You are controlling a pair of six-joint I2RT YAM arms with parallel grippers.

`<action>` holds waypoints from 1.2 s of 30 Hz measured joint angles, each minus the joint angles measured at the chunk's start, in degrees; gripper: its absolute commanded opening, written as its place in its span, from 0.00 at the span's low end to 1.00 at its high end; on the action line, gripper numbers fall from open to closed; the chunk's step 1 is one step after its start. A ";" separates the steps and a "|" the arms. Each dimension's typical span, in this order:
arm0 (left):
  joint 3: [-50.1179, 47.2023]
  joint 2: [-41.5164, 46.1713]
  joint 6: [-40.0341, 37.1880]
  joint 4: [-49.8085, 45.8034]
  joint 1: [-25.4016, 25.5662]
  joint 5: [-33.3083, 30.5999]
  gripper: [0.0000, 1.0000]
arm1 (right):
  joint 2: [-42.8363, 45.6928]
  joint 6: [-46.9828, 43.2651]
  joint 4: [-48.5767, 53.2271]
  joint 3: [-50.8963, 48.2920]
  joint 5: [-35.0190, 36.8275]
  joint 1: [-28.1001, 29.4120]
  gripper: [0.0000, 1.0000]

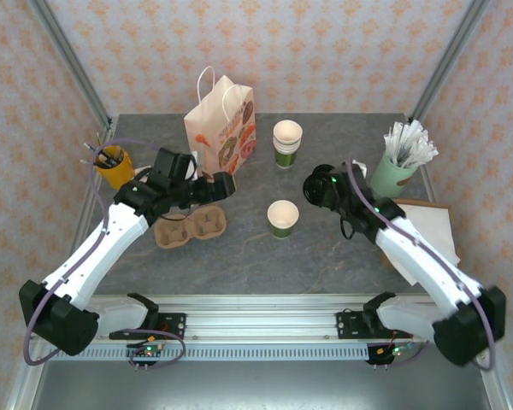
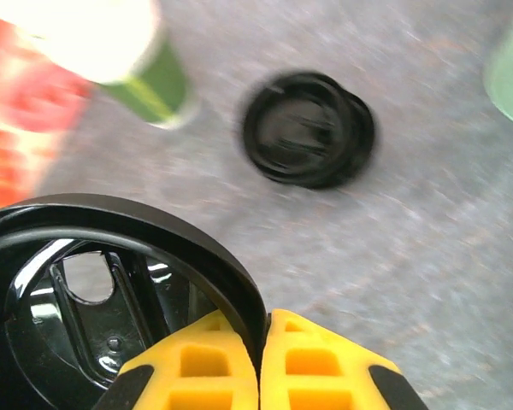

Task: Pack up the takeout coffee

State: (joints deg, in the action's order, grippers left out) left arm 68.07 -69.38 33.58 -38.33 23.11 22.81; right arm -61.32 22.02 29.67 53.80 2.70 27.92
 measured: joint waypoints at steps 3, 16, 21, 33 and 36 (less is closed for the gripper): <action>4.96 -0.07 -3.21 -1.01 2.03 1.70 1.00 | 7.28 -7.65 -4.76 -1.57 -2.99 2.38 0.00; 24.22 -2.29 -18.78 -8.61 3.41 14.14 0.99 | 10.73 -82.18 -40.24 -6.84 2.64 18.58 0.00; 27.91 -2.32 -27.98 -11.54 3.41 20.17 0.99 | 9.75 -106.36 -37.79 -0.83 -4.04 19.37 0.00; 36.00 -3.52 -37.62 -13.77 3.41 41.24 0.73 | 11.78 -104.02 -44.50 6.45 -22.40 19.85 0.00; 36.98 -3.54 -38.82 -13.92 3.41 41.86 0.71 | 10.54 -99.97 -43.89 7.02 -24.44 19.85 0.00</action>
State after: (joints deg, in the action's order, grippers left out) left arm 105.06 -72.93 -5.23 -52.25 26.52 64.66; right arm -50.78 -77.95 -14.22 60.82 -21.74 47.77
